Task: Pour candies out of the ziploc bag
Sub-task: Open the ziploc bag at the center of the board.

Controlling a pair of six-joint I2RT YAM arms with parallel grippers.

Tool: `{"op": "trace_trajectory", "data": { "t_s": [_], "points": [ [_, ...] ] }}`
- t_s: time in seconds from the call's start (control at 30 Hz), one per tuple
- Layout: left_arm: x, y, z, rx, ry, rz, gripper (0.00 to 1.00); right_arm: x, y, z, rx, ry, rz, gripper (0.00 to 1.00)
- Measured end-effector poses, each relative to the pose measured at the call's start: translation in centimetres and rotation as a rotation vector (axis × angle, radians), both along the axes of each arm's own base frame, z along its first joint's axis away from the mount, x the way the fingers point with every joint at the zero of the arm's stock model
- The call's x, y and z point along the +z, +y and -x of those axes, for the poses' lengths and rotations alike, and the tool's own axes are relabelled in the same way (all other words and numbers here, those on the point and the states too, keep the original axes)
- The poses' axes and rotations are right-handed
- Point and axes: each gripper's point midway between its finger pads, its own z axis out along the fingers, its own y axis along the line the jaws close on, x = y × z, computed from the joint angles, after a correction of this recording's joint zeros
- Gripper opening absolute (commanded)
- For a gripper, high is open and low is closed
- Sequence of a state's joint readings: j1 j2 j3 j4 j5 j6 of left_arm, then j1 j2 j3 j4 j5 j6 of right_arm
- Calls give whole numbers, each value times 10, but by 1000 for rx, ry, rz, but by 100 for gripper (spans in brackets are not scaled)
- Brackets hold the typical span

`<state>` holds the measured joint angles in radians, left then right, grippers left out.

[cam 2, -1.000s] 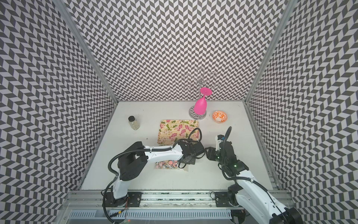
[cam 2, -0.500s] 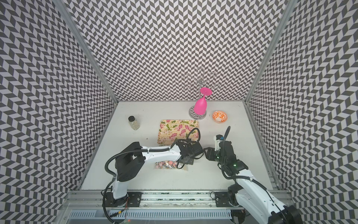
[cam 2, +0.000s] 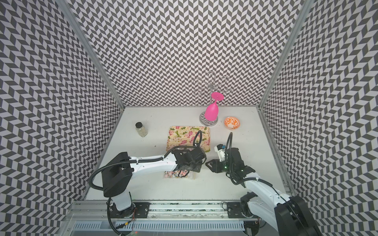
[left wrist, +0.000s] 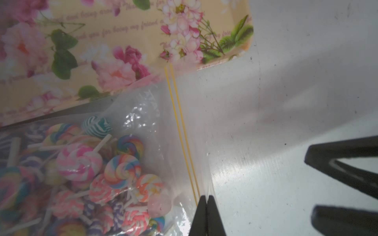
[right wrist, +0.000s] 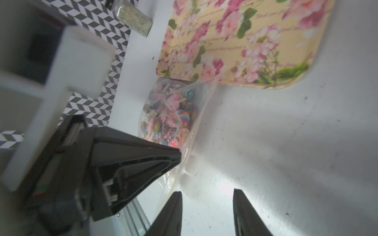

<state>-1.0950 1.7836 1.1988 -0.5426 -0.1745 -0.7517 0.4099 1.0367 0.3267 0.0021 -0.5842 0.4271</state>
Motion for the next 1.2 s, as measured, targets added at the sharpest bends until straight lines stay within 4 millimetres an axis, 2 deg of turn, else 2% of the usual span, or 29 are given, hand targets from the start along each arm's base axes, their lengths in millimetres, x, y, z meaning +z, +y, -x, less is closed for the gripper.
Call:
{"op": "trace_trajectory", "data": {
  "t_s": [0.13, 0.43, 0.9, 1.2],
  "points": [
    [-3, -1, -1, -2, 5, 16, 0, -7, 12, 5, 49, 29, -2, 42],
    [-10, 1, -1, -9, 5, 32, 0, -29, 19, 6, 39, 113, 13, 40],
    [-10, -2, -2, -9, 0, 49, 0, -31, 38, -11, 39, 129, 4, 33],
    [-12, 0, -2, -7, 0, 43, 0, -40, 43, -8, 47, 155, 8, 31]
  ]
}}
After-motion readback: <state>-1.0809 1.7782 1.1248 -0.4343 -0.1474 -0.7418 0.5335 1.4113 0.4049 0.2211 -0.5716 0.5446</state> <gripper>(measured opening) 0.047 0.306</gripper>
